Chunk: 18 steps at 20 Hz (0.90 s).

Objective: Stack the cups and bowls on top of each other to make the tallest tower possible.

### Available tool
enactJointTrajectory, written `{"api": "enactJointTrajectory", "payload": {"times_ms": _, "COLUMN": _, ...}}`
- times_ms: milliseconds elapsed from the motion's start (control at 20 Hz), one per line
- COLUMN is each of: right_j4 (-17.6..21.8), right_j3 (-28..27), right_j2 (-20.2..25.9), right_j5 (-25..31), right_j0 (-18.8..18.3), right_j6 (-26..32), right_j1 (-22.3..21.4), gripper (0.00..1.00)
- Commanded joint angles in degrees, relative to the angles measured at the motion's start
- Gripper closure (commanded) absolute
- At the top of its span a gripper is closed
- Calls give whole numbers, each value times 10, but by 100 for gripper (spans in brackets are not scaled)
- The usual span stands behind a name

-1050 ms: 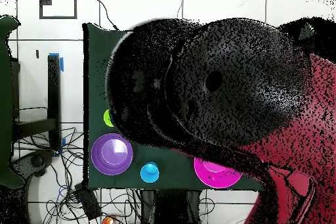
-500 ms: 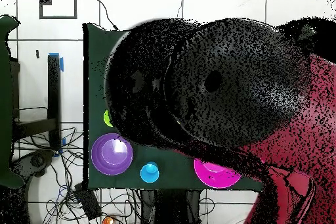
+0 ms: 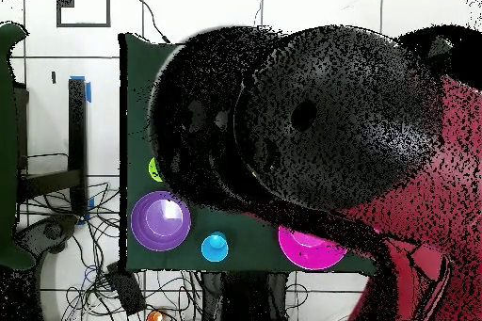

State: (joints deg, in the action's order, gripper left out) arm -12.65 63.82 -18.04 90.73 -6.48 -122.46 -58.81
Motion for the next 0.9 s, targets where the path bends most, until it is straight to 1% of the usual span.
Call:
{"api": "enactJointTrajectory", "payload": {"times_ms": 50, "right_j4": 29, "right_j3": 84, "right_j2": 52, "right_j5": -87, "right_j0": -5, "right_j6": 19, "right_j1": 40, "gripper": 0}}
{"api": "enactJointTrajectory", "payload": {"times_ms": 300, "right_j4": 33, "right_j3": 114, "right_j2": 54, "right_j5": -145, "right_j0": -5, "right_j6": 23, "right_j1": 50, "gripper": 0}}
{"api": "enactJointTrajectory", "payload": {"times_ms": 900, "right_j4": 30, "right_j3": 157, "right_j2": 65, "right_j5": -229, "right_j0": -13, "right_j6": 31, "right_j1": 67, "gripper": 0}}
